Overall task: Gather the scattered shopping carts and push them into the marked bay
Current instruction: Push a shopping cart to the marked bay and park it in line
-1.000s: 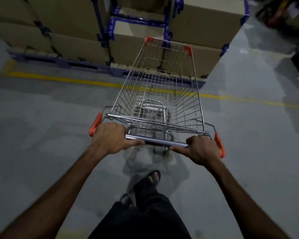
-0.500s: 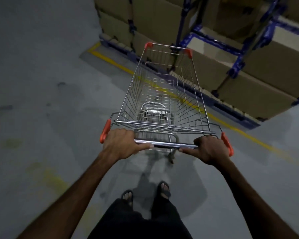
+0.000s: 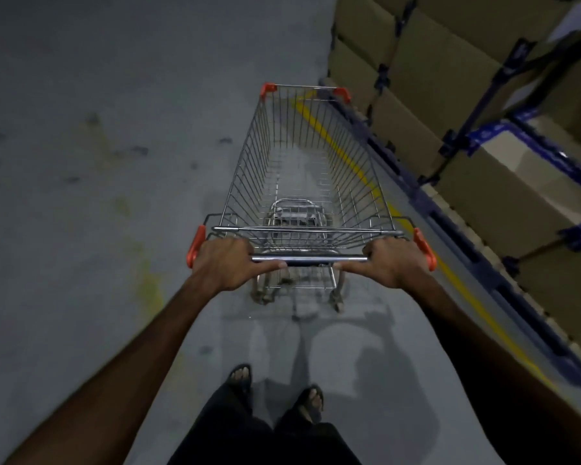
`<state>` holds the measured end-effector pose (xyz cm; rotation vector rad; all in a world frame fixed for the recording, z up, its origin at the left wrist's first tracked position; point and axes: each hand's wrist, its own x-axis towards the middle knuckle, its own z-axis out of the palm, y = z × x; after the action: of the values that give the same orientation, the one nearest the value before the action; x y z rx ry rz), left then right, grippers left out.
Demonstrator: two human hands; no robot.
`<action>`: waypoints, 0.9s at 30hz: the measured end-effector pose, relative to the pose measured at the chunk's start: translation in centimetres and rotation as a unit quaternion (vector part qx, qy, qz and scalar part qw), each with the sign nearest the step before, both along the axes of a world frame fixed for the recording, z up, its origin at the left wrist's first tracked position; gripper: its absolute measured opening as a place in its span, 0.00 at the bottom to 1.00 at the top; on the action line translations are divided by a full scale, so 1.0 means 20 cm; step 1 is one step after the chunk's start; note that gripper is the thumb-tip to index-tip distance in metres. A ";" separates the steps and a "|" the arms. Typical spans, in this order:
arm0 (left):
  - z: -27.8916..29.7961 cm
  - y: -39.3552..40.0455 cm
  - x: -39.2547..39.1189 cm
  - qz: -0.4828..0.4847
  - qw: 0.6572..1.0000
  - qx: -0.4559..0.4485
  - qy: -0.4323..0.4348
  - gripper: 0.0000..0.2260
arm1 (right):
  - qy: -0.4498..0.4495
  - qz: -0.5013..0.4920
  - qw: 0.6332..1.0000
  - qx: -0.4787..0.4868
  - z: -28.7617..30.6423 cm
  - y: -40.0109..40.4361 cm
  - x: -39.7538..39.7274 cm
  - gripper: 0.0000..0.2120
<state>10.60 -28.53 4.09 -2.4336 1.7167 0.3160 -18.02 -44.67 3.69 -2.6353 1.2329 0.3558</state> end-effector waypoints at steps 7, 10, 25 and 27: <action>0.02 -0.02 0.15 0.082 0.996 0.010 0.025 0.45 | -0.011 0.090 0.996 -0.014 -0.03 -0.24 0.30 0.51; -0.01 -0.04 0.27 0.111 0.993 0.004 0.024 0.46 | -0.016 0.121 0.992 -0.017 -0.05 -0.33 0.45 0.52; -0.03 -0.46 0.96 0.146 0.988 -0.011 0.048 0.43 | 0.005 0.163 0.987 -0.001 0.02 -0.87 1.27 0.45; -0.01 -0.53 1.05 0.145 0.987 -0.013 0.062 0.42 | 0.013 0.164 0.986 -0.004 0.03 -0.94 1.39 0.44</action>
<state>31.58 -39.16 3.99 -2.7374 1.4109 0.4914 9.79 -63.50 4.38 -2.8484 0.8042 0.4395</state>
